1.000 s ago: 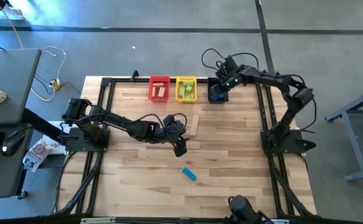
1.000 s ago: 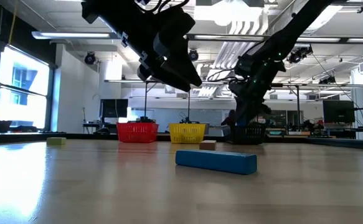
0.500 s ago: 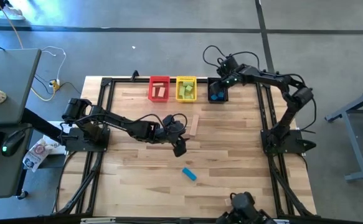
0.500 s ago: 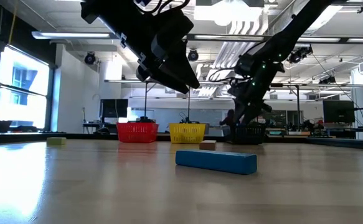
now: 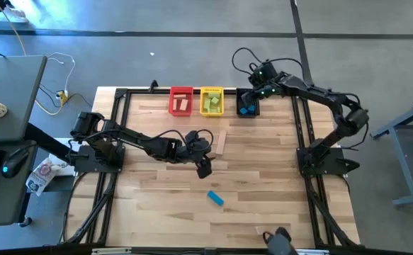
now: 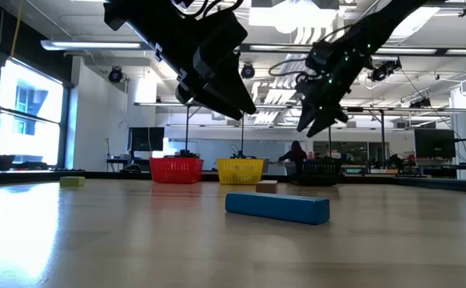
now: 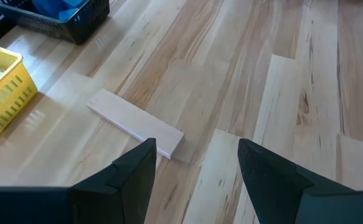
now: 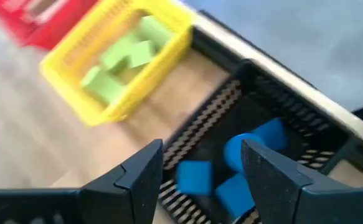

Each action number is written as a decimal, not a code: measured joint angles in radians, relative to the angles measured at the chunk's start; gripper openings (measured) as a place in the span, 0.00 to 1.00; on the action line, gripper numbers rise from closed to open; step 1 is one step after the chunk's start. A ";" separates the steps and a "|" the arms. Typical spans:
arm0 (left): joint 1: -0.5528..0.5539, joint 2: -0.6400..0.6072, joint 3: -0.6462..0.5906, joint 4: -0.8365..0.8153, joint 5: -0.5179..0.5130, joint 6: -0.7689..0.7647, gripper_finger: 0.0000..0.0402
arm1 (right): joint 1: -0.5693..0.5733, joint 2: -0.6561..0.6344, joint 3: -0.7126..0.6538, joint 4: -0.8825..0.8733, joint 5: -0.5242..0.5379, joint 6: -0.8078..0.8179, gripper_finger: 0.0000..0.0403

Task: Sort & place blocks by color
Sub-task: Put the brown block into the red basket

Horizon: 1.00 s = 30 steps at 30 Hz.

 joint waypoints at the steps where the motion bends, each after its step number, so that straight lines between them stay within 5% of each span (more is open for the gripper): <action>1: 0.000 0.000 0.000 0.000 0.000 0.001 0.53 | 0.019 -0.013 0.000 -0.013 -0.002 -0.010 0.50; 15: 0.000 0.000 0.000 -0.166 -0.002 -0.069 0.53 | 0.330 -0.040 0.000 -0.266 -0.012 -0.078 0.50; 30: -0.001 0.000 0.000 -0.212 -0.002 -0.084 0.53 | 0.766 -0.040 0.000 -0.482 0.036 0.099 0.50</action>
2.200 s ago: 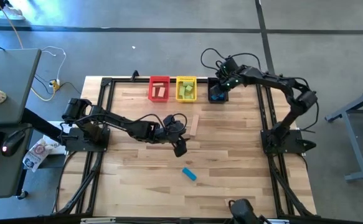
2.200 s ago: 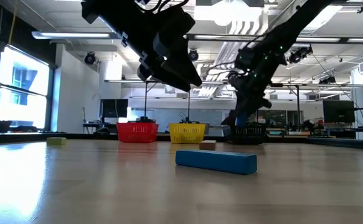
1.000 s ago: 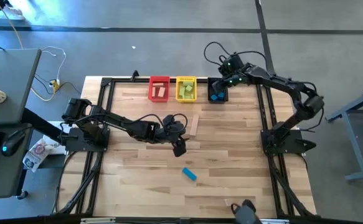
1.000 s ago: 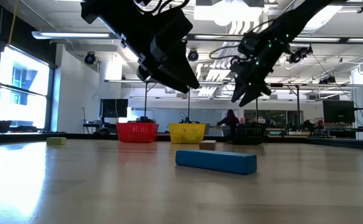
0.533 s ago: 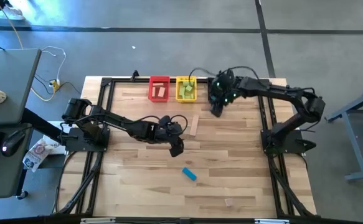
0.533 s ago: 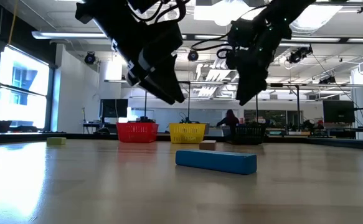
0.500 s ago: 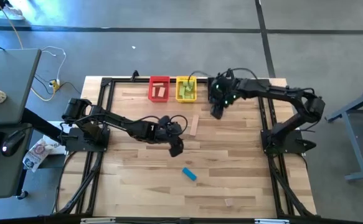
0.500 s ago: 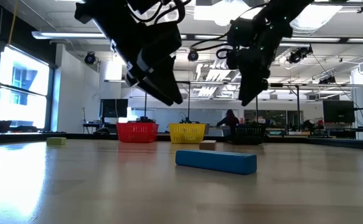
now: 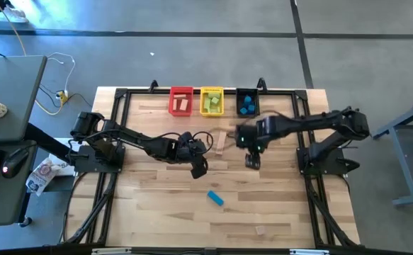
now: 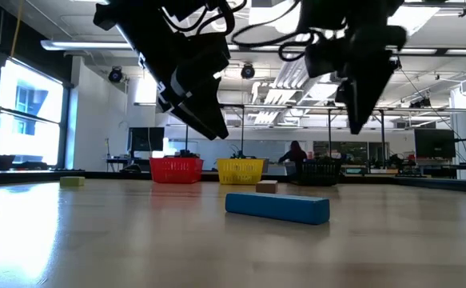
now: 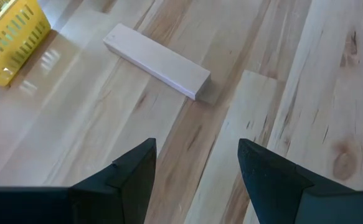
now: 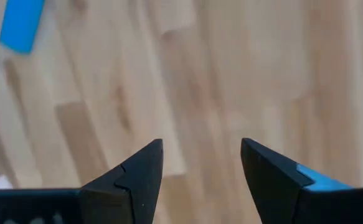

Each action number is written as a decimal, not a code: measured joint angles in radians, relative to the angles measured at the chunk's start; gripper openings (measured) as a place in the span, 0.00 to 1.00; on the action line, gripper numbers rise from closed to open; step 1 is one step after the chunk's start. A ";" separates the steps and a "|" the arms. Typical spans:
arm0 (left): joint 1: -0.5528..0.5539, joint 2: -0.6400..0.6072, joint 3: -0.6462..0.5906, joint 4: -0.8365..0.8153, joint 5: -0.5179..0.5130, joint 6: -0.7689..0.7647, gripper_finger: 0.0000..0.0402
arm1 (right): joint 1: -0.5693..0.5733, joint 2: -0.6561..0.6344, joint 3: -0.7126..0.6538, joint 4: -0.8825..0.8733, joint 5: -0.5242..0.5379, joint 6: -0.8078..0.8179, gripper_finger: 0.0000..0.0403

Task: Sort & place blocks by color
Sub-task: Put the brown block into the red basket

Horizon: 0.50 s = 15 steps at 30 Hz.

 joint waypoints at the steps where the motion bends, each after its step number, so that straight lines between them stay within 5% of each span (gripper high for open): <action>1: -0.001 0.000 0.000 0.000 0.000 0.000 0.53 | 0.032 0.000 0.000 -0.008 0.005 0.011 0.50; 15: -0.003 0.000 0.000 0.000 0.000 -0.003 0.53 | 0.512 0.000 0.000 -0.026 0.054 0.301 0.50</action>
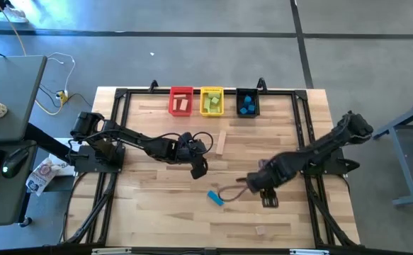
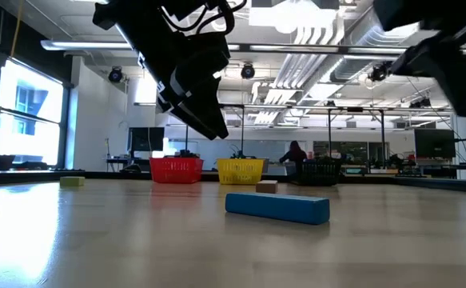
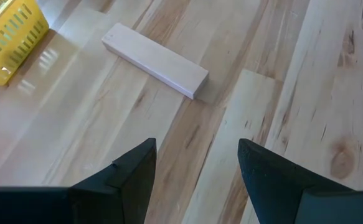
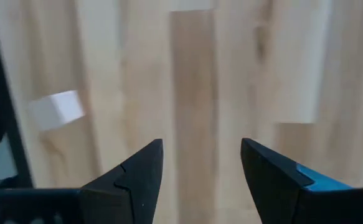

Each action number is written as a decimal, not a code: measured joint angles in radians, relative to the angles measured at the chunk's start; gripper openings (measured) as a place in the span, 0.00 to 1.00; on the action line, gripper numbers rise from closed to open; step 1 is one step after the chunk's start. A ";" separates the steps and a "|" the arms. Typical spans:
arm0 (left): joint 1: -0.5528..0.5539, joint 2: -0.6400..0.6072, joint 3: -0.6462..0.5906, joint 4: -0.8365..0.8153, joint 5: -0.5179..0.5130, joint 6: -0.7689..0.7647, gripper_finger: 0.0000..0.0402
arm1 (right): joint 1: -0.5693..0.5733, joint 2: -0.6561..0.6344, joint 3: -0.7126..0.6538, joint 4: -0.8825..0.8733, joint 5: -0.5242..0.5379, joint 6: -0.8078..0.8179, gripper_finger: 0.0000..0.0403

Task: Sort & place blocks by color
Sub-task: Put the brown block into the red basket

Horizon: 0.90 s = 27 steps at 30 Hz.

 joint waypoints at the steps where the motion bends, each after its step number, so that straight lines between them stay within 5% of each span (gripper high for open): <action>1: 0.000 0.000 0.000 0.000 0.000 0.000 0.53 | 0.025 0.000 0.000 0.008 0.002 0.031 0.50; 10: 0.000 0.000 0.000 0.002 0.000 0.000 0.53 | 0.204 0.000 0.000 0.071 0.062 0.236 0.50; 20: 0.000 0.000 0.000 0.002 0.001 -0.026 0.53 | 0.363 0.026 0.000 0.316 0.225 0.260 0.50; 27: 0.000 0.000 0.000 0.003 0.001 -0.026 0.53 | 0.419 0.120 0.000 0.372 0.245 0.259 0.50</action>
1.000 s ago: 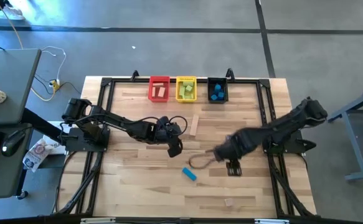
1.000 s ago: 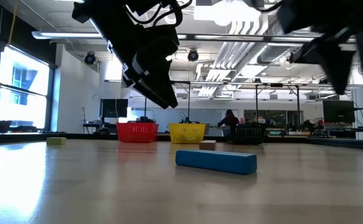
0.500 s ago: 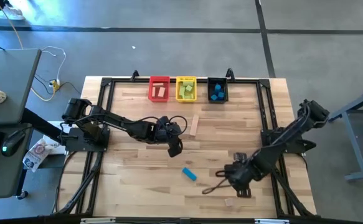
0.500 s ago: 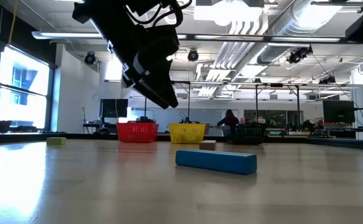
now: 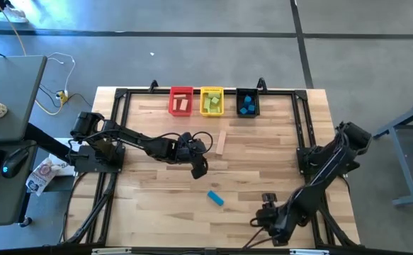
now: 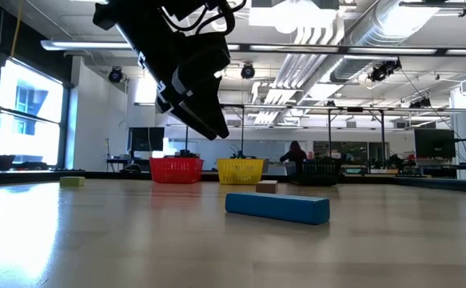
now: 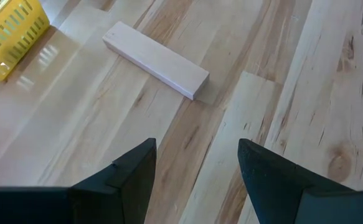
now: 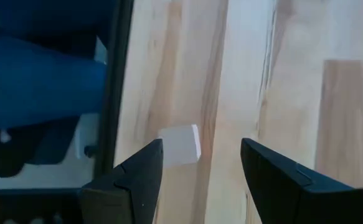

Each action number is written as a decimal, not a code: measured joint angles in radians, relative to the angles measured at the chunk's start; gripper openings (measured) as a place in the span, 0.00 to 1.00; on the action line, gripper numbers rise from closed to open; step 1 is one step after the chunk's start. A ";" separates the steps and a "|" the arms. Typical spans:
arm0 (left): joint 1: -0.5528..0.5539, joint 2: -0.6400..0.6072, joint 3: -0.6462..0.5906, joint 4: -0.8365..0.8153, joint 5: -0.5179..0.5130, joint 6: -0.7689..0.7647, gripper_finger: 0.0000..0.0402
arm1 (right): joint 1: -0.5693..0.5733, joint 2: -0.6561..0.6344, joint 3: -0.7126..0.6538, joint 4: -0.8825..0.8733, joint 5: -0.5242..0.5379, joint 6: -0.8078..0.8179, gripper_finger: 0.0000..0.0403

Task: Sort & place blocks by color
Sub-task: Put the brown block into the red basket

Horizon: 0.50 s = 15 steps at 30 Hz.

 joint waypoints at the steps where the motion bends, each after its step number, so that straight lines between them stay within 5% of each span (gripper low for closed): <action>1: 0.000 0.000 0.000 0.000 0.000 0.000 0.53 | 0.004 0.014 0.000 0.001 0.000 0.000 0.50; 15: 0.000 0.000 0.000 0.000 0.001 -0.023 0.53 | 0.048 0.120 0.000 0.103 0.005 0.033 0.50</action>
